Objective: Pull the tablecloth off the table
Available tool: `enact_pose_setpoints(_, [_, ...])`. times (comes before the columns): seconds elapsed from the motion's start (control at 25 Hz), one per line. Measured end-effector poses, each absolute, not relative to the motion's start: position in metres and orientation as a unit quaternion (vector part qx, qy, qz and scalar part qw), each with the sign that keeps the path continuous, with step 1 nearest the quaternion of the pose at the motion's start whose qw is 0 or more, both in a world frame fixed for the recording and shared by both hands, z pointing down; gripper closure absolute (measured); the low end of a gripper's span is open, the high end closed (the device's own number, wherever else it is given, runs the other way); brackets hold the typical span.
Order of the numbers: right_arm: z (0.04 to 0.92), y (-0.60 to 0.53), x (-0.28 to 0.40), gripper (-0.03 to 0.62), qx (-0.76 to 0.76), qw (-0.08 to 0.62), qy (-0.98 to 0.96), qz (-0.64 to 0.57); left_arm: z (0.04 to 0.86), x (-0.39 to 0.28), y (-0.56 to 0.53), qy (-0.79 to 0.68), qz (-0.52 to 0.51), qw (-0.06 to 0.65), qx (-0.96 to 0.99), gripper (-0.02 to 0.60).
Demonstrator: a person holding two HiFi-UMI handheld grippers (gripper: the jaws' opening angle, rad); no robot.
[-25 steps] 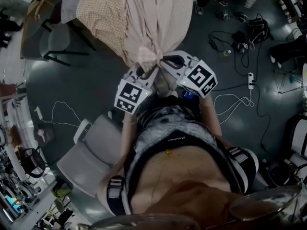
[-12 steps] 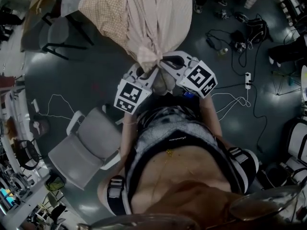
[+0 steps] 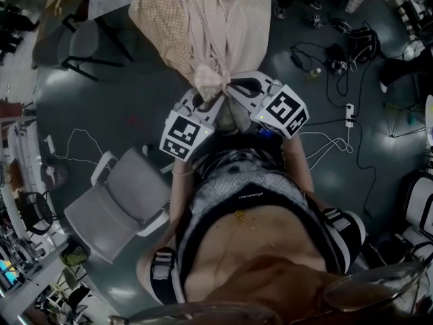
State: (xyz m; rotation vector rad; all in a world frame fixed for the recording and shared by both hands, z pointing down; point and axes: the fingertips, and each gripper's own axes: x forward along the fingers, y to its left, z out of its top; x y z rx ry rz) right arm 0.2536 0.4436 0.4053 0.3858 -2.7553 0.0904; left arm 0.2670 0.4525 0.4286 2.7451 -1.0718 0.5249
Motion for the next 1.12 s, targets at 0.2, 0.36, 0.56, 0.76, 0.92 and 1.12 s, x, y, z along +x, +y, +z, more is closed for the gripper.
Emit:
enact_pose_setpoints(0.2, [0.402,0.441,0.257,0.531,0.141,0.169,-0.975,0.032,0.423,0.269,0.45,-0.353,0.176,0.067,0.917,0.561])
enact_pose_setpoints(0.36, [0.4,0.44,0.258,0.531,0.136,0.165,-0.976,0.034,0.421,0.27,0.449,-0.352,0.178,0.064,0.917,0.561])
enact_pose_setpoints(0.56, [0.404,0.436,0.256,0.531,0.133,0.175,-0.975,0.035,0.426,0.269,0.446,-0.354,0.187,0.071,0.914,0.561])
enact_pose_setpoints(0.76, [0.407,0.435,0.255,0.531,0.134,0.178,-0.974,0.033,0.426,0.267,0.446,-0.357,0.18,0.077,0.913,0.561])
enact_pose_setpoints(0.92, [0.401,0.43,0.257,0.531,0.139,0.173,-0.975,0.031,0.421,0.269,0.441,-0.353,0.18,0.071,0.916,0.561])
enact_pose_setpoints(1.12, [0.398,0.427,0.264,0.531,0.149,0.165,-0.974,0.035,0.417,0.275,0.438,-0.346,0.179,0.068,0.919,0.561])
